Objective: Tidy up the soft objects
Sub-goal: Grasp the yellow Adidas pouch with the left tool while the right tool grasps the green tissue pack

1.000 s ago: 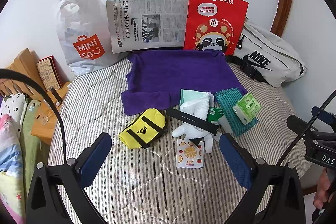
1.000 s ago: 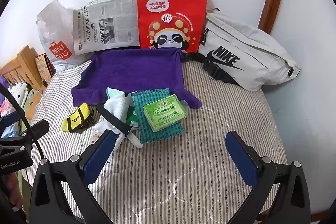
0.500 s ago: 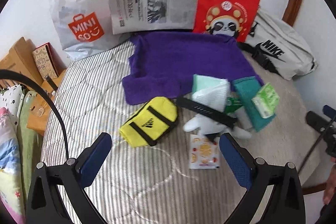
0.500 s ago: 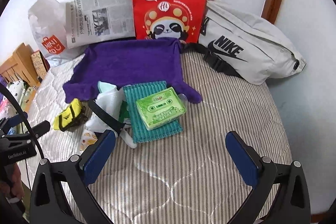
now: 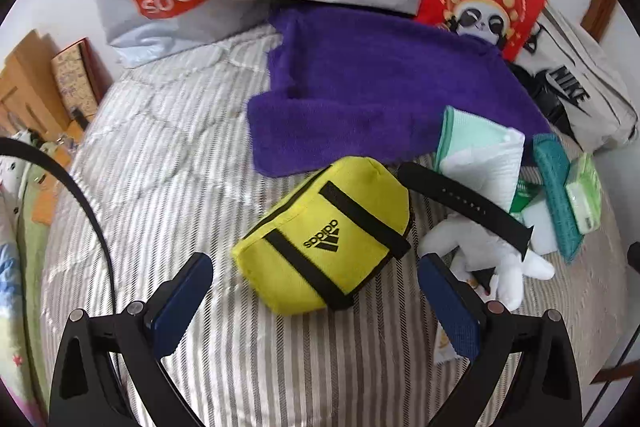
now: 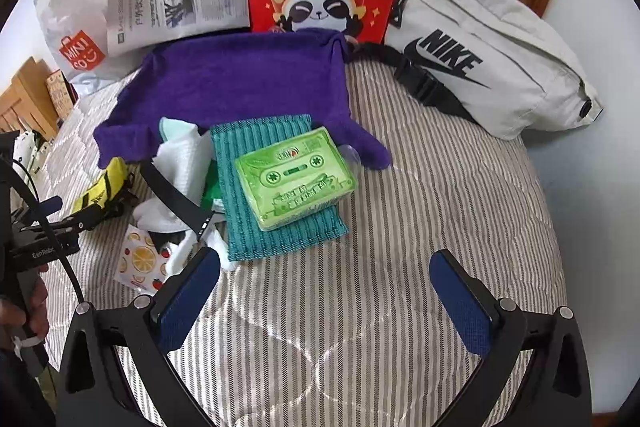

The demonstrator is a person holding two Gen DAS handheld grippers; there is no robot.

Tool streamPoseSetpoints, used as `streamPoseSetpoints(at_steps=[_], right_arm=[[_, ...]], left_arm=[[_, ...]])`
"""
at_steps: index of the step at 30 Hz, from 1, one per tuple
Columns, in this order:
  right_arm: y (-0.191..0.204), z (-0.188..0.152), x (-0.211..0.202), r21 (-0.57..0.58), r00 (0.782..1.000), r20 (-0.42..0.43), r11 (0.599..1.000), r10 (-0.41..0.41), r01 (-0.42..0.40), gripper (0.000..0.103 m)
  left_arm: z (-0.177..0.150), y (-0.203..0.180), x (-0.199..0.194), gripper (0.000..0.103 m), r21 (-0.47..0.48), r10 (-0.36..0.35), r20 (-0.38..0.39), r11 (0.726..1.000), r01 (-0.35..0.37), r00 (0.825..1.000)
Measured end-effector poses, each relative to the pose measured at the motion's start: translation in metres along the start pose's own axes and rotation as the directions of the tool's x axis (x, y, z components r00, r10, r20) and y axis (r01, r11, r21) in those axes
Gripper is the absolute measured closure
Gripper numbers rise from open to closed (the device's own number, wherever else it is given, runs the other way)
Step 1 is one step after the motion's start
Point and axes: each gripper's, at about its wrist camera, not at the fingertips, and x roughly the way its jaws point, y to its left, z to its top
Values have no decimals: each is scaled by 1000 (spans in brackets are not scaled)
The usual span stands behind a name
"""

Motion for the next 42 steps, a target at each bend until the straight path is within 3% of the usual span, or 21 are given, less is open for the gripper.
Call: streamPoseSetpoints(at_steps=[7,11,14,16,18,20,24,31,38,42], right_arm=[[-2,0,25,3,998,-58,1000,-14,14,0],[2,1,34,-18,997,-71,999,-28,26,0],[3,1,37,-30,997,-70,999,-37,35,0],[1,2,39,-26,997,-72,999,-40,38,0],[-2,2,42,-11,996,-75,998,-55,54,0],[-7,2,45,0,995,-78,998,-61,62,0],[-13,6,46,10,995,-62,997,-80,81,0],[-16,15,40,24,998,-13,998,-66,66,0],[0,28,48,-1,999,33,999,40,-40,0],[9,32,65,-36,998,22,998,59,-58,0]], left_arm=[[-8,-20,24,0,214,83,15,973,-84,996],[-4,-26,34,2,278,139,62,949,-151,988],[2,-21,35,22,265,76,77,960,-94,994],[7,-15,36,46,230,22,75,972,-39,997],[10,-11,36,63,221,33,94,974,-53,995],[9,-11,33,70,226,32,109,973,-56,994],[8,-4,21,84,193,-37,117,981,14,992],[12,7,4,91,102,-192,85,978,183,978],[9,10,11,91,70,-227,72,972,222,971],[7,9,12,90,90,-249,66,966,243,966]])
